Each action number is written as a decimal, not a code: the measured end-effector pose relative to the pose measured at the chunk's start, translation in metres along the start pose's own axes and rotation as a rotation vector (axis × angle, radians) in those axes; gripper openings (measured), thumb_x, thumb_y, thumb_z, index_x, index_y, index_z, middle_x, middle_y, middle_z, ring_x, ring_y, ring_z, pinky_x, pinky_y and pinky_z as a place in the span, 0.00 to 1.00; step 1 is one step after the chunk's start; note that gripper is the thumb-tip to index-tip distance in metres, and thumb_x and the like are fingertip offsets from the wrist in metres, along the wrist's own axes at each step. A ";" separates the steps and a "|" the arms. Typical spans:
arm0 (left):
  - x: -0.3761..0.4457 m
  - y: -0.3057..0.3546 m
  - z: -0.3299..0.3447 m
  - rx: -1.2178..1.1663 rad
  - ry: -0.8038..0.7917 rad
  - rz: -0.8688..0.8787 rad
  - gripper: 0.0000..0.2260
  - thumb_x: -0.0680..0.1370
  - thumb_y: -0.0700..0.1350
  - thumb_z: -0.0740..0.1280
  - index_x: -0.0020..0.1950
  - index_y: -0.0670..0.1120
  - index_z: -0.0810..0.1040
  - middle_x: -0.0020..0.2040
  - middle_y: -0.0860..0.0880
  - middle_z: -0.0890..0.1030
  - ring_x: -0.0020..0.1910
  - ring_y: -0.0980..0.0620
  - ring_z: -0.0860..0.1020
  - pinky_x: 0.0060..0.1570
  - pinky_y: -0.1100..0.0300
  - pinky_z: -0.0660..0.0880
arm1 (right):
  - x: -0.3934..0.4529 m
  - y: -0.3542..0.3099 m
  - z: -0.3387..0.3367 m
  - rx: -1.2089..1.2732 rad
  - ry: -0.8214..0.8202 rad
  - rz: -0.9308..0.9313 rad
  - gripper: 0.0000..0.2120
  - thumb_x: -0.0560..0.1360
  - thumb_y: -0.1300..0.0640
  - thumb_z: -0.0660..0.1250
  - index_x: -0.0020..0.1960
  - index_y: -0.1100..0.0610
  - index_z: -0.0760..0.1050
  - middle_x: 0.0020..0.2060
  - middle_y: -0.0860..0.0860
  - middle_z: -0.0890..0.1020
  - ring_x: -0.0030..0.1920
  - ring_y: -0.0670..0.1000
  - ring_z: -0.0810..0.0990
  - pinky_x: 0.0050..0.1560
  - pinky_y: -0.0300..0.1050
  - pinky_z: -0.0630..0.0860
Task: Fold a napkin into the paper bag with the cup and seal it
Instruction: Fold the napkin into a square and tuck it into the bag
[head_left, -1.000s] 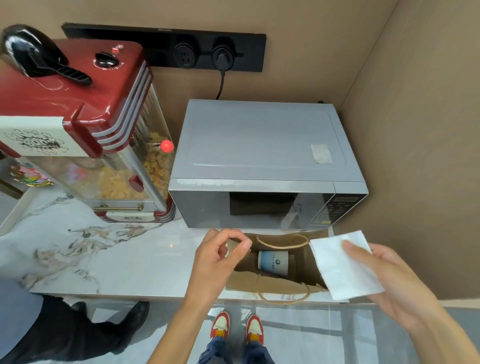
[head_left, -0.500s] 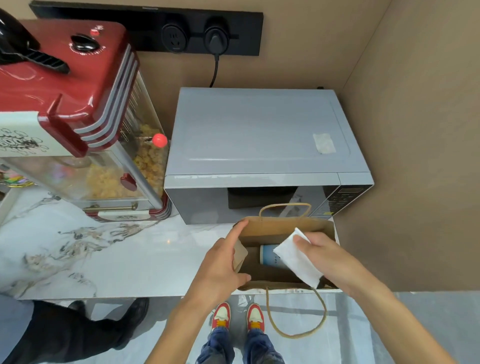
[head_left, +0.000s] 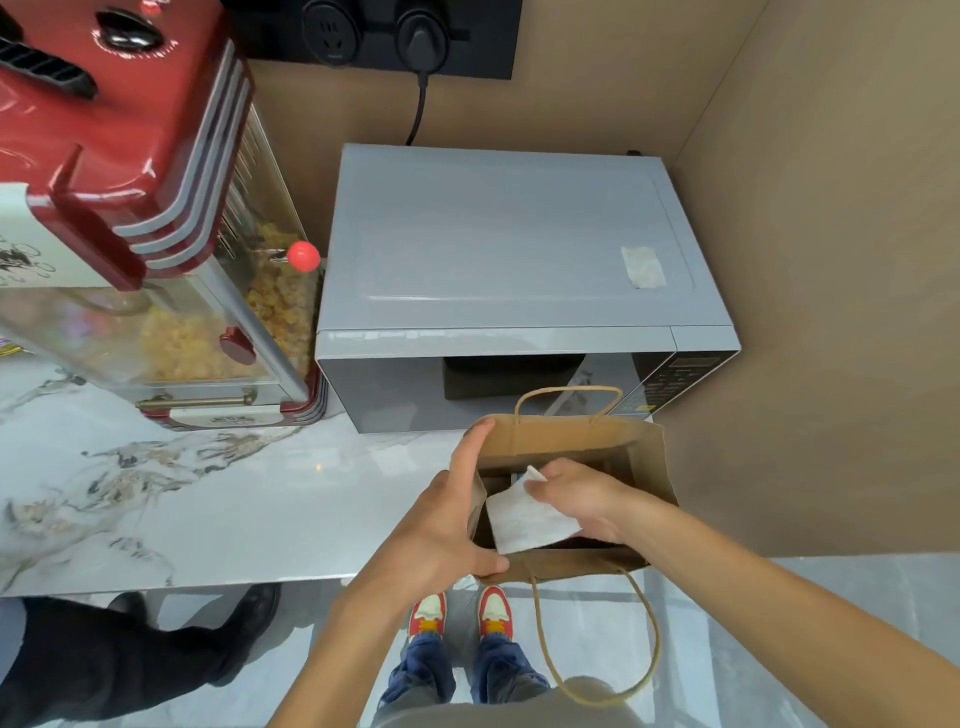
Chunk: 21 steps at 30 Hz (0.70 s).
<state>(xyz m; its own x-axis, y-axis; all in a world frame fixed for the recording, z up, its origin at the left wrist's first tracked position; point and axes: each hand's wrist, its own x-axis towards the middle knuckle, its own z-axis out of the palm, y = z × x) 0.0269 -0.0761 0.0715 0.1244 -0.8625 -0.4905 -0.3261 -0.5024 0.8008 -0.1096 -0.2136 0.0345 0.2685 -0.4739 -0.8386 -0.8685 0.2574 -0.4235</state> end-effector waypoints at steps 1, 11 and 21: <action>0.001 -0.001 0.000 0.004 0.007 0.007 0.60 0.68 0.39 0.80 0.61 0.85 0.36 0.64 0.55 0.66 0.57 0.53 0.73 0.54 0.56 0.79 | 0.005 -0.003 0.004 -0.030 -0.027 -0.004 0.18 0.83 0.55 0.60 0.72 0.57 0.67 0.66 0.54 0.75 0.62 0.54 0.74 0.62 0.49 0.71; 0.000 -0.009 0.005 0.026 0.022 -0.017 0.61 0.67 0.41 0.81 0.65 0.82 0.35 0.48 0.55 0.70 0.46 0.56 0.75 0.38 0.66 0.72 | 0.042 -0.011 0.029 -0.212 -0.056 0.002 0.19 0.83 0.60 0.58 0.73 0.55 0.67 0.71 0.56 0.72 0.67 0.59 0.73 0.62 0.53 0.76; -0.003 -0.008 0.001 0.023 0.062 -0.064 0.62 0.65 0.42 0.83 0.73 0.73 0.36 0.52 0.34 0.74 0.49 0.38 0.77 0.29 0.68 0.69 | 0.076 -0.003 0.070 -0.355 -0.002 -0.120 0.20 0.81 0.59 0.61 0.73 0.59 0.67 0.70 0.60 0.73 0.70 0.59 0.72 0.69 0.51 0.70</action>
<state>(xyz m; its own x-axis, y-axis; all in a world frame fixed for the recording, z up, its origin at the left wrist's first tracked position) 0.0283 -0.0694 0.0667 0.2036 -0.8309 -0.5179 -0.3367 -0.5561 0.7598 -0.0575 -0.1912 -0.0520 0.3778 -0.4811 -0.7911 -0.9211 -0.1083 -0.3740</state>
